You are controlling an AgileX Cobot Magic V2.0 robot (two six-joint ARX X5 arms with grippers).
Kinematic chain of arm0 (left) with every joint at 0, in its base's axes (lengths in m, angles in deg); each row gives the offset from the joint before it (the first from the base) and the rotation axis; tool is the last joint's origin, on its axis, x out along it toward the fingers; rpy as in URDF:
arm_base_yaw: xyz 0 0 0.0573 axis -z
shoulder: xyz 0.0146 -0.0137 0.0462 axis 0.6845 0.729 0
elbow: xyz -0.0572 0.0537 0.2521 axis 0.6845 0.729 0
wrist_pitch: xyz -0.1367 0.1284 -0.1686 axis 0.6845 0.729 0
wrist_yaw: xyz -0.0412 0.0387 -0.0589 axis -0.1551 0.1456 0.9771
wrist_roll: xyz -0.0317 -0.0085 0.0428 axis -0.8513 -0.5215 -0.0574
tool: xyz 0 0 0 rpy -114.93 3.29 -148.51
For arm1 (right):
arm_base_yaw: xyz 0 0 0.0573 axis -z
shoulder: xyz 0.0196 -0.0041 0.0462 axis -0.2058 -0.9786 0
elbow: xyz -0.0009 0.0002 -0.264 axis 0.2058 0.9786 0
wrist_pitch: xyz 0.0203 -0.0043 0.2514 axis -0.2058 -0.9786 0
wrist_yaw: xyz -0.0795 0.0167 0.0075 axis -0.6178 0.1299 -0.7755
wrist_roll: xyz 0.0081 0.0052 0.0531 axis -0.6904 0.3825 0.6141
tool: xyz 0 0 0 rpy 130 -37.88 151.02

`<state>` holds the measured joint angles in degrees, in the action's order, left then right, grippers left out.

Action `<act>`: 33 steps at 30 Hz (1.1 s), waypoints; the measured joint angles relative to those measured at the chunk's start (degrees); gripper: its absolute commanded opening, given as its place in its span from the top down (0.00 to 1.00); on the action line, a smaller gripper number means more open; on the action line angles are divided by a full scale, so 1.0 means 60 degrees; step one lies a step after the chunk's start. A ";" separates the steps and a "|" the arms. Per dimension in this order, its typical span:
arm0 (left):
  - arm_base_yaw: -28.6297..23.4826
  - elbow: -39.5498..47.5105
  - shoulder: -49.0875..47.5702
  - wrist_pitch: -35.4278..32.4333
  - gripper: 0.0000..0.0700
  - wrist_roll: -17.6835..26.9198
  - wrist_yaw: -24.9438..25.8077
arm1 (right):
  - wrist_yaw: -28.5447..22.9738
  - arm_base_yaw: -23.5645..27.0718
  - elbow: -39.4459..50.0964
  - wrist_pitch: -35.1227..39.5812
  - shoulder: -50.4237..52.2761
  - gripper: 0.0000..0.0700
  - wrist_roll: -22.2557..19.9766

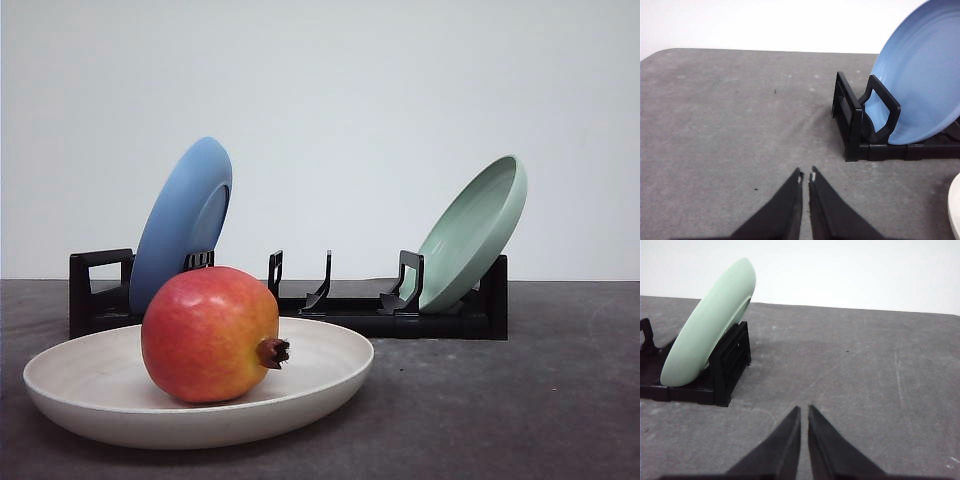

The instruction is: Place pomegranate in white plate

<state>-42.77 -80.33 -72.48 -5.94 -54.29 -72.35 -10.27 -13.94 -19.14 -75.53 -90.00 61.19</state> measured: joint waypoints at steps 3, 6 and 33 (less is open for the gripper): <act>0.0000 0.0000 0.0000 0.0000 1.00 0.0000 0.0000 | 0.0000 0.0000 0.0000 0.0000 0.0000 0.96 0.0000; 0.0000 0.0000 0.0000 0.0000 1.00 0.0000 0.0002 | 0.0000 0.0000 0.0000 0.0000 0.0000 0.97 0.0000; 0.0000 0.0000 0.0000 0.0000 1.00 0.0000 0.0000 | 0.0000 0.0000 0.0000 0.0000 0.0000 0.97 0.0000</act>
<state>-42.77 -80.33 -72.48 -5.94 -54.29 -72.35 -10.27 -13.94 -19.14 -75.53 -90.00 61.19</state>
